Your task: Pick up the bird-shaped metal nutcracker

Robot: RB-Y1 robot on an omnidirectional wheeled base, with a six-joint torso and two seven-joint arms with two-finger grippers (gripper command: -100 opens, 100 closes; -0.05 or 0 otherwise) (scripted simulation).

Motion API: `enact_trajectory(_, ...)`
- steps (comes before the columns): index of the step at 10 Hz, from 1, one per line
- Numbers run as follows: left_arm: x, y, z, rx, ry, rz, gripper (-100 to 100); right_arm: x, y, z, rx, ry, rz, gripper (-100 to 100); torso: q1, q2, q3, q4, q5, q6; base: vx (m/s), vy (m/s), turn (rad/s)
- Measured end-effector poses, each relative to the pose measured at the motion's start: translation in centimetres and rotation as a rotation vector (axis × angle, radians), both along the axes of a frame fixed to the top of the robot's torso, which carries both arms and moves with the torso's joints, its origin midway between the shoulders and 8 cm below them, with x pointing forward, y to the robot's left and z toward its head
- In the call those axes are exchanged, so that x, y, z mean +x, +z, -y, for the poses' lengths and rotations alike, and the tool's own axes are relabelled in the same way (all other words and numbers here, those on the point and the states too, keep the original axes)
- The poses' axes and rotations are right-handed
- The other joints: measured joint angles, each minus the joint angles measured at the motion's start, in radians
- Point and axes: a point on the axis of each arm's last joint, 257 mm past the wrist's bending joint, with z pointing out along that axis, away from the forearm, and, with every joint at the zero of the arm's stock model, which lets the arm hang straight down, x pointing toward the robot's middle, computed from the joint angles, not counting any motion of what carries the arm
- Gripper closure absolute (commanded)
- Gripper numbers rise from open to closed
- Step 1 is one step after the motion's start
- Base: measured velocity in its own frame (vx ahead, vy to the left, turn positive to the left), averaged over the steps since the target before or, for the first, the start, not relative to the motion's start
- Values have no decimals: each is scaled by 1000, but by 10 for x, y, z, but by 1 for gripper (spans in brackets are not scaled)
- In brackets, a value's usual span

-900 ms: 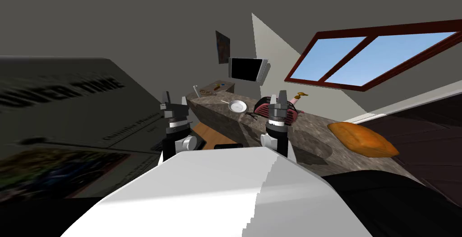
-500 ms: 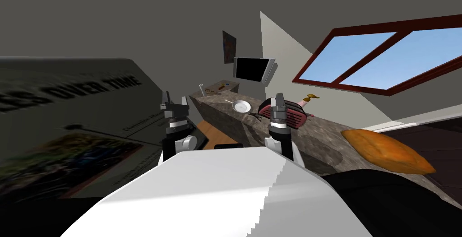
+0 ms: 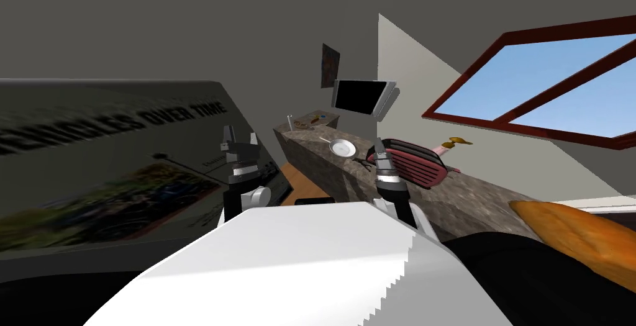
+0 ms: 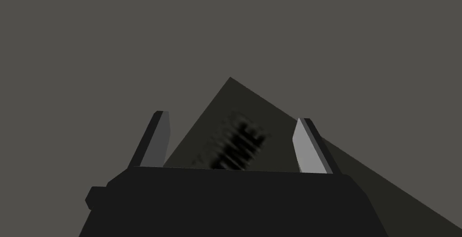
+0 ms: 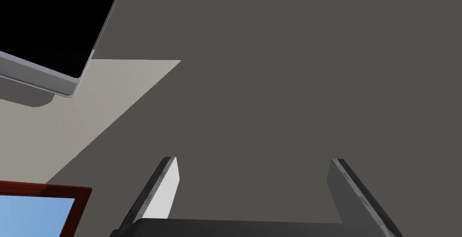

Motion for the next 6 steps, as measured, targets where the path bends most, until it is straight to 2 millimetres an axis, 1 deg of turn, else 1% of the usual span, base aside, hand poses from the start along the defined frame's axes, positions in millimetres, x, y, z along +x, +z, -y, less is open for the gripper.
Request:
enact_trajectory(1,0,0,0,0,0,0,0,-2,-13,6,-46,-36,-52,-100,0,0,0,0,0,0,10,41,71)
enact_trajectory(2,0,0,0,0,0,0,0,-2,-18,10,-70,-54,-75,-100,-1,0,0,0,0,1,15,34,153)
enact_trajectory(3,0,0,0,0,0,0,0,-4,-26,15,-102,-78,-114,-100,-2,0,0,0,0,0,19,50,285)
enact_trajectory(4,0,0,0,0,0,0,0,-7,-40,22,-148,-112,-168,-100,-1,-1,0,0,0,0,28,66,301)
enact_trajectory(5,0,0,0,0,0,0,0,-14,-55,31,-198,-148,-229,-100,0,-1,-1,0,0,0,20,43,62)
enact_trajectory(6,0,0,0,0,0,0,0,-15,-64,35,-227,-166,-258,-100,-1,-1,-1,0,0,1,17,43,168)
